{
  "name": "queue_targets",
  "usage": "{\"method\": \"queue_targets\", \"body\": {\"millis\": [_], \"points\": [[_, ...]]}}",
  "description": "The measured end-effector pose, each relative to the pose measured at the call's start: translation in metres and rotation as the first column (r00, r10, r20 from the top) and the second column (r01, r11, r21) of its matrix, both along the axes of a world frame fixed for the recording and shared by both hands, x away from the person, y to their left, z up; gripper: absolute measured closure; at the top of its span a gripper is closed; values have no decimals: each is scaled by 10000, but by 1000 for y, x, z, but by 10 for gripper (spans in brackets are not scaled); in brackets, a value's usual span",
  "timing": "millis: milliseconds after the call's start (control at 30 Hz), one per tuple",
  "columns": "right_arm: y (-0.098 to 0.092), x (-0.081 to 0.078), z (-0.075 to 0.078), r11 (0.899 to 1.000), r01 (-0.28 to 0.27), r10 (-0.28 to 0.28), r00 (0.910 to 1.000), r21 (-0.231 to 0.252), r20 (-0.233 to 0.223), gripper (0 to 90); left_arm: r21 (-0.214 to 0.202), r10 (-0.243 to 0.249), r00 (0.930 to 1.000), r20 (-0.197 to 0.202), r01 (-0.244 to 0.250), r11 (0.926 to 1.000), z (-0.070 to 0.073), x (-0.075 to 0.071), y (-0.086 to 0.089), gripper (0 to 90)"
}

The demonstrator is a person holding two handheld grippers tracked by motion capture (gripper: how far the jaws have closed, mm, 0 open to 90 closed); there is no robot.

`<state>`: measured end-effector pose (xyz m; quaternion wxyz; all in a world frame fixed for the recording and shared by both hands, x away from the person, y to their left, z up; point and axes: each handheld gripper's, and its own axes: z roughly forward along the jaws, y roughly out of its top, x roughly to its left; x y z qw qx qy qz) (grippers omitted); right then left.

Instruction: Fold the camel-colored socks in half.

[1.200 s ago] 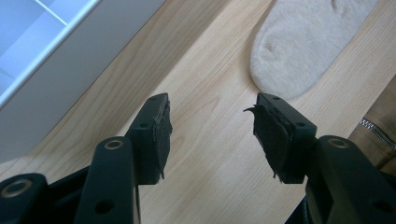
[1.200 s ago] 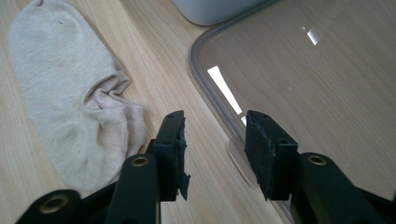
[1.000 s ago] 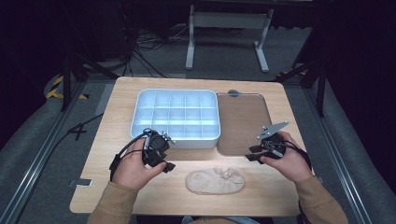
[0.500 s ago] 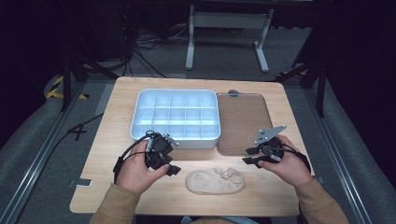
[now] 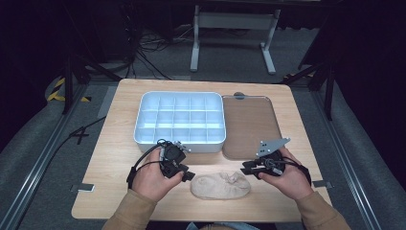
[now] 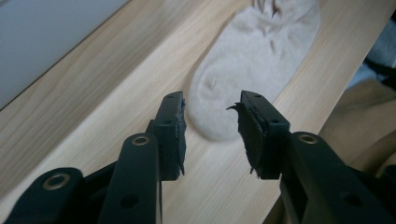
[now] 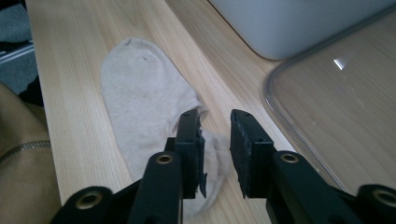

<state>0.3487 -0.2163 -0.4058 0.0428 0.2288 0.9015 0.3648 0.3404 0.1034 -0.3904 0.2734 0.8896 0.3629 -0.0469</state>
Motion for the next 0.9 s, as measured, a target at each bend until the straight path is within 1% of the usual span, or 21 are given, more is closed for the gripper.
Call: {"method": "queue_targets", "body": {"millis": [33, 67, 100, 167, 200, 233, 267, 400, 467, 567, 633, 700, 800, 900], "points": [[2, -2, -2, 9999, 62, -61, 10000, 81, -65, 776, 112, -35, 9999, -96, 36, 9999, -2, 0, -3, 626], [2, -2, -2, 9999, 62, -61, 10000, 81, -65, 776, 112, -35, 9999, -96, 36, 9999, -2, 0, -3, 625], [4, -3, -2, 9999, 29, -27, 9999, 134, -105, 799, 173, -44, 10000, -68, 45, 9998, -2, 1, -5, 625], [6, -5, -3, 9998, -24, 29, 9996, 180, -298, 845, 220, -112, 9999, -86, 114, 9997, -3, 1, -7, 623], [7, -5, -4, 9997, -112, 122, 9991, 235, -398, 861, 223, -56, 9999, -148, 60, 9997, -4, 0, -8, 623], [9, -6, -6, 9994, -190, 205, 9984, 283, -529, 878, 310, -155, 9998, -100, 158, 9994, -4, 1, -8, 621], [11, -6, -7, 9993, -268, 284, 9977, 261, -612, 890, 291, -175, 9998, -37, 176, 9994, -4, 0, -9, 616], [18, -8, -12, 9987, -475, 487, 9962, 186, -726, 894, 311, -320, 9994, -142, 324, 9990, -5, 0, -11, 612], [23, -10, -14, 9980, -560, 583, 9950, 306, -811, 892, 309, -301, 9992, -251, 309, 9990, -6, 0, -11, 607], [31, -13, -21, 9958, -625, 703, 9901, 668, -1214, 880, 397, -246, 9992, -324, 259, 9989, -8, 1, -12, 606], [36, -15, -26, 9962, -637, 708, 9894, 586, -1270, 880, 490, -199, 9993, -327, 215, 9986, -10, 1, -12, 626], [42, -16, -32, 9967, -731, 772, 9878, 347, -1354, 881, 708, -161, 9995, -258, 179, 9973, -13, 1, -13, 638], [47, -17, -37, 9972, -746, 744, 9882, 36, -1342, 880, 926, -105, 9993, -357, 138, 9956, -19, 2, -14, 644], [50, -17, -41, 9967, -817, 802, 9861, -38, -1453, 878, 1182, -89, 9987, -494, 146, 9929, -24, 3, -15, 654]]}}
